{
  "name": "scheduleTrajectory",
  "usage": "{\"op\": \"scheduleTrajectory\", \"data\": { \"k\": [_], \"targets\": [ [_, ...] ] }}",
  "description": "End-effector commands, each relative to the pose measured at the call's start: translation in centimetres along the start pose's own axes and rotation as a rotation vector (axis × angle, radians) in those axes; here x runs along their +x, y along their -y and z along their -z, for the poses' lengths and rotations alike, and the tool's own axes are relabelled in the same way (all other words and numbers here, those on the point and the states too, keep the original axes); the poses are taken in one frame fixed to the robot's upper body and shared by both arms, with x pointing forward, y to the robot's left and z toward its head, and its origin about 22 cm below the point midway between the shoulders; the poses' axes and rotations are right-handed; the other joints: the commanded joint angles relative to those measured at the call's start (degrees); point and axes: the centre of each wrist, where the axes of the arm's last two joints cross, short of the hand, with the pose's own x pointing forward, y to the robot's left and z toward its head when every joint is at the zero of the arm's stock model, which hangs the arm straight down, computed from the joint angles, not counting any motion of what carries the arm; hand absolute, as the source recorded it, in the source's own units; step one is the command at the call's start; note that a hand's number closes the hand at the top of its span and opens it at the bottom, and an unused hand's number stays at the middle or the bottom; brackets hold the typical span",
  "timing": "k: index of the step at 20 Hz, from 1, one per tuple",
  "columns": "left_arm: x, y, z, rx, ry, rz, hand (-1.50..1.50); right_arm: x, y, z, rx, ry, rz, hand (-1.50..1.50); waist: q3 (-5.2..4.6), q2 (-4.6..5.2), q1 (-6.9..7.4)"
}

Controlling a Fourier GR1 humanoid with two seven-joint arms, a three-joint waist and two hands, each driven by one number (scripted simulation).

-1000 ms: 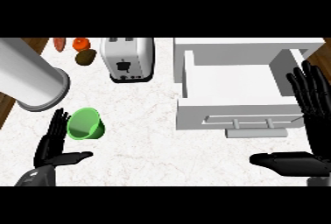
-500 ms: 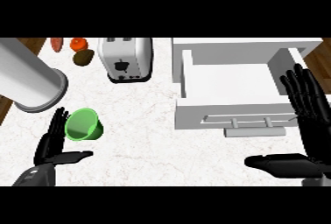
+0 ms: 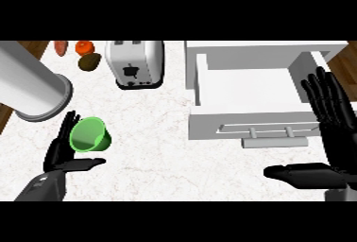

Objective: Pick up the cup, place it into the drawer and close the drawer

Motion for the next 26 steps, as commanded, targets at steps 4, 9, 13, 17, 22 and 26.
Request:
{"op": "scheduleTrajectory", "data": {
  "k": [4,9,13,17,22,26],
  "targets": [
    [-0.2,0.3,-0.1,-0.084,0.105,-0.143,-1.5,-0.4,-0.3,-0.2,0.007,-0.003,0.002,-1.5,0.02,-0.05,0.02],
    [-0.4,2.1,0.6,-0.145,0.121,-0.26,1.5,-0.3,-0.6,1.1,-0.001,0.003,0.006,-1.5,0.01,-0.1,0.49],
    [-0.1,3.3,1.8,-0.222,0.106,-0.313,1.5,-0.6,-0.1,0.2,0.005,-0.013,0.022,-1.5,0.0,-0.04,-0.24],
    [-0.4,2.5,0.8,-0.212,0.125,-0.396,1.5,0.2,1.8,0.7,0.009,-0.013,0.002,-1.5,-0.01,-0.1,0.1],
    [0.1,3.2,1.9,-0.085,0.216,-0.377,1.5,-0.1,-0.1,0.4,0.004,-0.034,-0.013,-1.5,0.08,-0.32,0.71],
    [-0.7,4.3,1.2,0.046,0.272,-0.309,1.5,-1.1,1.5,0.0,0.022,-0.028,-0.028,-1.5,0.12,-0.23,0.6]
  ]
}}
